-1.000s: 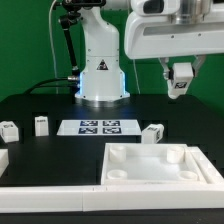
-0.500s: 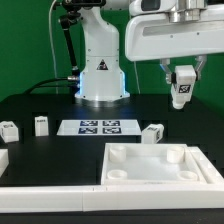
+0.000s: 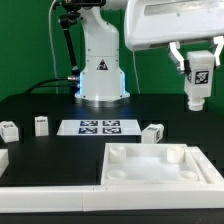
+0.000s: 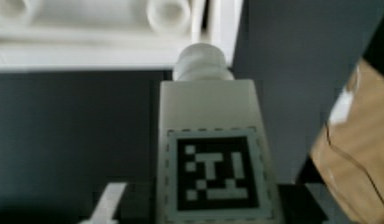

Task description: Assemble square table

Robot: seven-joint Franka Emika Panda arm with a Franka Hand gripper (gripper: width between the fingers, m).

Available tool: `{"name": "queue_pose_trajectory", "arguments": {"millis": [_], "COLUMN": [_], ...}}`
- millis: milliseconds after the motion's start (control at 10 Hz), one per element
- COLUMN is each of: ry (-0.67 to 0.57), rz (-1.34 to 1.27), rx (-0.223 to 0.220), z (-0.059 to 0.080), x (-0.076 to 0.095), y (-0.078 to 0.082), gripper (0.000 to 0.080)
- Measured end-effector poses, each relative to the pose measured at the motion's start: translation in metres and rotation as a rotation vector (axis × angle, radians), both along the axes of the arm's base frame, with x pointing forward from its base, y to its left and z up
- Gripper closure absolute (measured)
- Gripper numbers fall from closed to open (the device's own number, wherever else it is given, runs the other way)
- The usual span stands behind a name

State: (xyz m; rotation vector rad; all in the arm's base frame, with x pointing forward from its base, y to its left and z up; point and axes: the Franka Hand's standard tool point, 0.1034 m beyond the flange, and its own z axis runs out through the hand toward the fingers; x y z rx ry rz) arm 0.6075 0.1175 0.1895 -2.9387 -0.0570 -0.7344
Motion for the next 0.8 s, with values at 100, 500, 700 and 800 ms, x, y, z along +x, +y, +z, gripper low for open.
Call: {"name": "queue_pose_trajectory", "arguments": {"millis": [100, 500, 700, 800], "ry": [0.032, 0.0, -0.046, -0.04], "rz": [0.001, 0.056, 0.072, 0.071], "rx": [-0.003, -0.047, -0.067, -0.066], "z": [-0.004, -0.053, -0.072, -0.079], "x": [-0.003, -0.015, 0.006, 0.006], "y": [-0.001, -0.009, -0.019, -0.018], "gripper": [0.0509, 0.0509, 0.0509, 0.0509]}}
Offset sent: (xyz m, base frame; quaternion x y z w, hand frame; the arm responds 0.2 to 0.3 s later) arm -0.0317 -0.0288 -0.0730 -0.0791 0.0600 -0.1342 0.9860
